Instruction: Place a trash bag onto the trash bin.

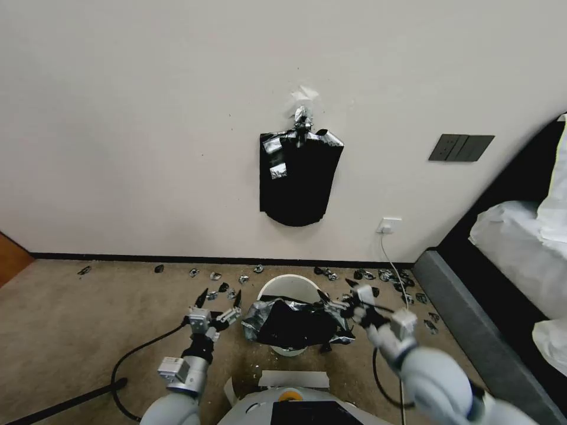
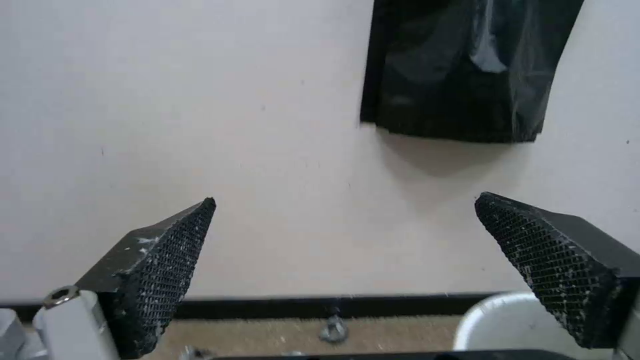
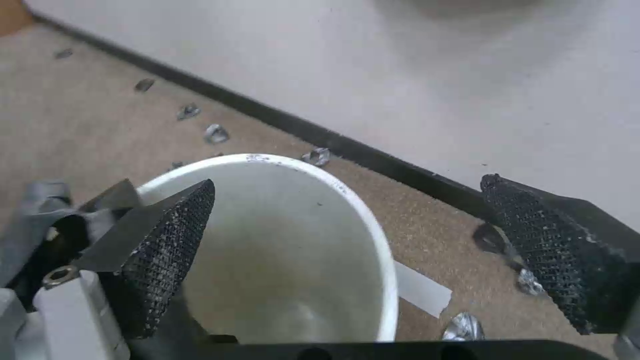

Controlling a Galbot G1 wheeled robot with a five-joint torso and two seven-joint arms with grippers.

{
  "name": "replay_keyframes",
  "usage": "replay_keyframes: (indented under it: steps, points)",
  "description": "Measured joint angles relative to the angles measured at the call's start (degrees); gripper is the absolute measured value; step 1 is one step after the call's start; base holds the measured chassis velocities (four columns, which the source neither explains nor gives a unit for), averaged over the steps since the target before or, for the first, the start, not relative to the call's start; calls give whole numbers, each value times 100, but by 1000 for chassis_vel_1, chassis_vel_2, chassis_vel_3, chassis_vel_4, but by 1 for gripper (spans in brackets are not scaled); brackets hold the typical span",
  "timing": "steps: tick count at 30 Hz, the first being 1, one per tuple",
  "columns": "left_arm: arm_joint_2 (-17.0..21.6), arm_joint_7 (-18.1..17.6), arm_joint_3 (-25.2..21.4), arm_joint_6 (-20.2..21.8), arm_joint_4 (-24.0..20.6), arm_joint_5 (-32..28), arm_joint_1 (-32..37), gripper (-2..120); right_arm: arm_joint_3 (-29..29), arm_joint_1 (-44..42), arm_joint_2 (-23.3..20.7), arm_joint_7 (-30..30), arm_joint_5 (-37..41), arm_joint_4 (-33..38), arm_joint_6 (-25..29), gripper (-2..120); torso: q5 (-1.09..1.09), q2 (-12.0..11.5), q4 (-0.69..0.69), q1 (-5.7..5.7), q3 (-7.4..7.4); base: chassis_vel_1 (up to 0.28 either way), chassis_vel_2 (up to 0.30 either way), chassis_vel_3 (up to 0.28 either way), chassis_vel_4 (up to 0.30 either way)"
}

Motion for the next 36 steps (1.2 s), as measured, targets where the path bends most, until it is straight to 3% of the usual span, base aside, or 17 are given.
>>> replay_keyframes:
  steps: [2, 4, 5, 6, 9, 11, 12, 15, 18, 26, 33, 36]
  points:
    - [-66, 156, -24, 3, 49, 178, -108, 100, -289, 609, -90, -295, 26, -379, -232, 100, -4, 0, -13, 0, 0, 0, 0, 0, 0]
    - [-146, 233, -103, -12, 50, 256, -58, 100, -538, 955, -127, -417, 33, -555, -323, 100, 0, 0, -9, 0, 0, 0, 0, 0, 0]
    - [-251, 326, -223, -40, 45, 343, 34, 100, -915, 1395, -162, -576, 33, -782, -399, 100, 0, 0, -8, 0, 0, 0, 0, 0, 0]
    - [-337, 410, -325, -80, 34, 415, 130, 100, -1387, 1817, -174, -792, 32, -1030, -466, 100, -5, 0, 2, 0, 0, 0, 0, 0, 0]
    - [-426, 511, -464, -144, 8, 564, 276, 100, -2084, 2553, -123, -1169, 20, -1440, -501, 100, 2, 0, -1, 0, 0, 0, 0, 0, 0]
    - [-459, 582, -563, -210, -5, 722, 376, 100, -2709, 3270, 12, -1579, -98, -1911, -509, 100, -6, 0, -3, 0, 1, 0, 0, 0, 0]
    - [-459, 582, -563, -210, -5, 722, 376, 100, -2709, 3270, 12, -1579, -98, -1911, -509, 100, -6, 0, -3, 0, 1, 0, 0, 0, 0]
    - [-482, 635, -737, -283, -96, 858, 520, 100, -3525, 4044, 234, -2037, -323, -2599, -481, 100, -4, 0, -4, 0, 0, 0, 0, 0, 0]
    - [-490, 642, -842, -293, -158, 843, 630, 100, -3986, 4413, 324, -2317, -389, -2973, -464, 100, -1, 0, -4, 0, 0, 0, 0, 0, 0]
    - [-644, 668, -997, -297, -214, 555, 896, 100, -4529, 4936, 579, -2847, -407, -3620, -100, 100, -1, 0, -2, 0, 0, 0, 0, 0, 0]
    - [-725, 698, -1068, -349, -251, 516, 1045, 100, -4750, 5083, 781, -3045, -567, -3997, 108, 80, -2, 0, -4, -1, 0, 0, 0, 0, 0]
    - [-730, 693, -1076, -346, -289, 462, 1031, 100, -4815, 5140, 845, -3100, -608, -4168, 182, 65, -2, 0, -5, -1, 0, 0, 0, 0, 0]
